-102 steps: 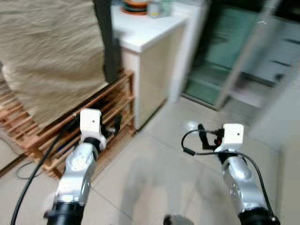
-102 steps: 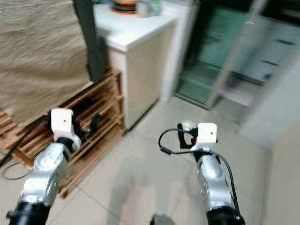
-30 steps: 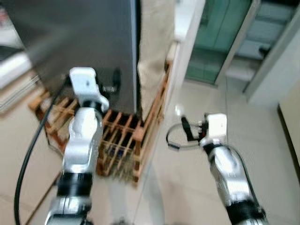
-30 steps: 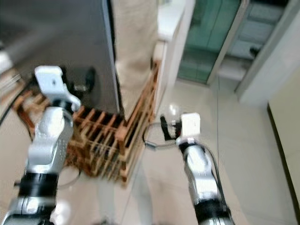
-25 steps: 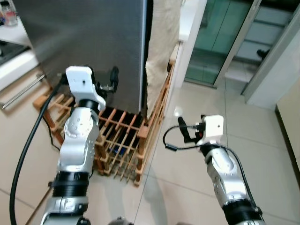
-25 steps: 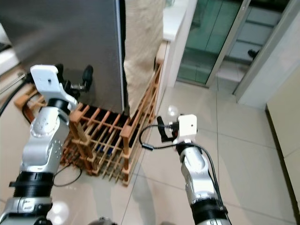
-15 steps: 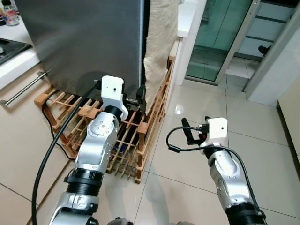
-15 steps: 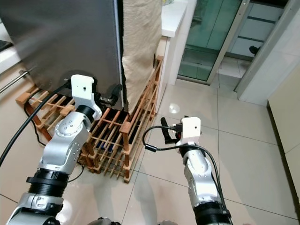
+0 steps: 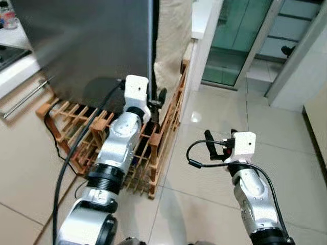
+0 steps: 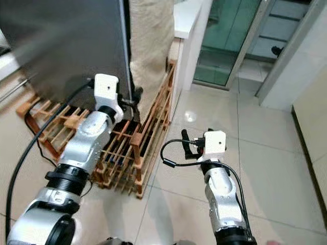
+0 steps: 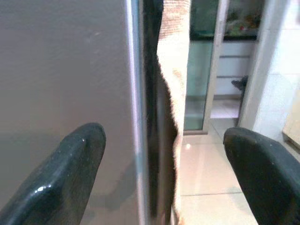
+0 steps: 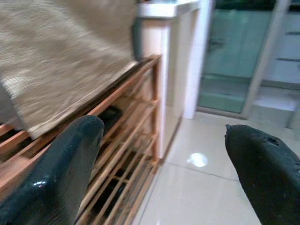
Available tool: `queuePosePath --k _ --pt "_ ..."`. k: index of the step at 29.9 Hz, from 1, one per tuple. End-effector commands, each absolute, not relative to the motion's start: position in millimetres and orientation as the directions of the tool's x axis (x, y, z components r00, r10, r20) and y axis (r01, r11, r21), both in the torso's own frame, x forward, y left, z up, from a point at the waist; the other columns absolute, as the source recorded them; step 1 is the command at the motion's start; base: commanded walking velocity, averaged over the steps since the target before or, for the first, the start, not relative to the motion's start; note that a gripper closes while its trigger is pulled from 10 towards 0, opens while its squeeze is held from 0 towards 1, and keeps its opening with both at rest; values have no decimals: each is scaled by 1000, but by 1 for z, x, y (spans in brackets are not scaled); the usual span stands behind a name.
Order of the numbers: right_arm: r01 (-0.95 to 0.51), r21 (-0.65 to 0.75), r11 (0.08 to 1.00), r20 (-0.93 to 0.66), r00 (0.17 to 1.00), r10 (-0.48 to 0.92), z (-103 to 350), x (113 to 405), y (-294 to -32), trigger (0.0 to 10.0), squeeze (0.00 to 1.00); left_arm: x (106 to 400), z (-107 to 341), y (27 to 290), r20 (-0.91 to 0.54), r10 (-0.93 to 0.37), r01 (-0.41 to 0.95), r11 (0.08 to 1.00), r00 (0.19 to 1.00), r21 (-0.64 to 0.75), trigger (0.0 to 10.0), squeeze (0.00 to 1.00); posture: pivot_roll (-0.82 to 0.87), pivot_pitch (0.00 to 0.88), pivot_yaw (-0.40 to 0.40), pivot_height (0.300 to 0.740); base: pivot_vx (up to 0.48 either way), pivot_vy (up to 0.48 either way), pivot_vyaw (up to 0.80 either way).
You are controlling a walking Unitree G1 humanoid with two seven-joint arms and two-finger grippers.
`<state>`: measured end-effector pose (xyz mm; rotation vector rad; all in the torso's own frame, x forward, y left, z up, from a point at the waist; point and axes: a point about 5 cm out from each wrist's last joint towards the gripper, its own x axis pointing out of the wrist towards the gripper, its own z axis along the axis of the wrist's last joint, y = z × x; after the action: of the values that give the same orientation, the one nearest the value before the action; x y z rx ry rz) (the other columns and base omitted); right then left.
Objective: Restocking fridge
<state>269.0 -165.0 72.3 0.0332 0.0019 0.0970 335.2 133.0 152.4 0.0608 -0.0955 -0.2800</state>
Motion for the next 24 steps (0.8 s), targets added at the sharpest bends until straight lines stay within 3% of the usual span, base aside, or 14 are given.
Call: queuePosePath --k 1,3,5,6,7,11,15,16,18,24 --pt "-74 9 997 53 996 74 83 263 -170 10000 0 315 134 159 58 -261 258 965 964 55 10000 0 -172 0 50 740 0 0 0" --pt "-66 -2 998 79 995 66 88 255 -173 10000 0 306 128 169 50 -248 245 968 968 51 10000 0 -171 0 47 740 0 0 0" --pt "-29 6 1000 114 993 28 96 239 -181 10000 0 275 116 195 57 -175 173 984 983 30 10000 0 -161 0 29 740 0 0 0" --pt "-29 6 1000 114 993 28 96 239 -181 10000 0 275 116 195 57 -175 173 984 983 30 10000 0 -161 0 29 740 0 0 0" --pt "-8 6 1000 116 993 7 99 226 -187 10000 0 255 111 202 48 -161 160 987 986 32 10000 0 -152 0 17 740 0 0 0" --pt "-14 -73 997 76 997 19 98 191 -200 10000 0 202 109 216 34 -246 244 968 969 67 10000 0 -148 0 -19 740 0 0 0" --pt "-24 -96 995 20 999 26 79 195 -204 10000 0 210 107 207 26 -237 233 966 971 112 10000 0 -147 0 -5 740 0 0 0" --pt "-4 -79 997 31 1000 7 77 209 -203 10000 0 229 115 187 71 -225 222 973 972 57 10000 0 -151 0 2 740 300 -371 0" --pt "8 -33 999 24 1000 -7 80 222 -200 10000 0 246 123 178 96 -186 188 982 978 -14 10000 0 -153 0 5 740 323 -351 0" --pt "11 15 1000 10 1000 -11 82 231 -195 10000 0 260 133 176 114 -145 155 985 983 -82 10000 0 -151 0 22 740 375 -293 0"
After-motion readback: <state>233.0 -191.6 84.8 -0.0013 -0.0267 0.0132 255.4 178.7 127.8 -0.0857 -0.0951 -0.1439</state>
